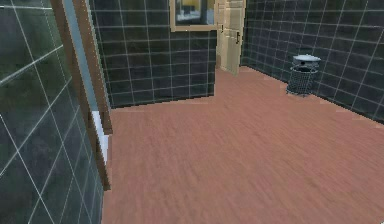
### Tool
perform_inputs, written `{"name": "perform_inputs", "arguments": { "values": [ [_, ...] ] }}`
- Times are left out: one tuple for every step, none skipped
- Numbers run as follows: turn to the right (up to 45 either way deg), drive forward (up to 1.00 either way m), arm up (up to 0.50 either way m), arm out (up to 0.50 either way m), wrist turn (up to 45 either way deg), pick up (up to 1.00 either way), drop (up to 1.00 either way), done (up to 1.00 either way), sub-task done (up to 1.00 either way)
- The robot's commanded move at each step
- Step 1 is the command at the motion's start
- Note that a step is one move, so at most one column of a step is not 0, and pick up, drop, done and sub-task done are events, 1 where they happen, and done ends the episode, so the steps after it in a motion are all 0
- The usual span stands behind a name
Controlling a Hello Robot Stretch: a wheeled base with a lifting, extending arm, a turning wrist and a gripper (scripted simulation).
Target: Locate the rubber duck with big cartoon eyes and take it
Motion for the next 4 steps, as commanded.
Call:
{"name": "perform_inputs", "arguments": {
  "values": [
    [0.0,0.0,0.0,0.34,0.0,0.0,0.0,0.0,0.0],
    [0.0,0.0,0.0,0.0,45.0,0.0,0.0,0.0,0.0],
    [0.0,0.0,0.0,0.0,45.0,0.0,0.0,0.0,0.0],
    [0.0,0.0,0.0,0.0,45.0,0.0,0.0,0.0,0.0]
  ]
}}
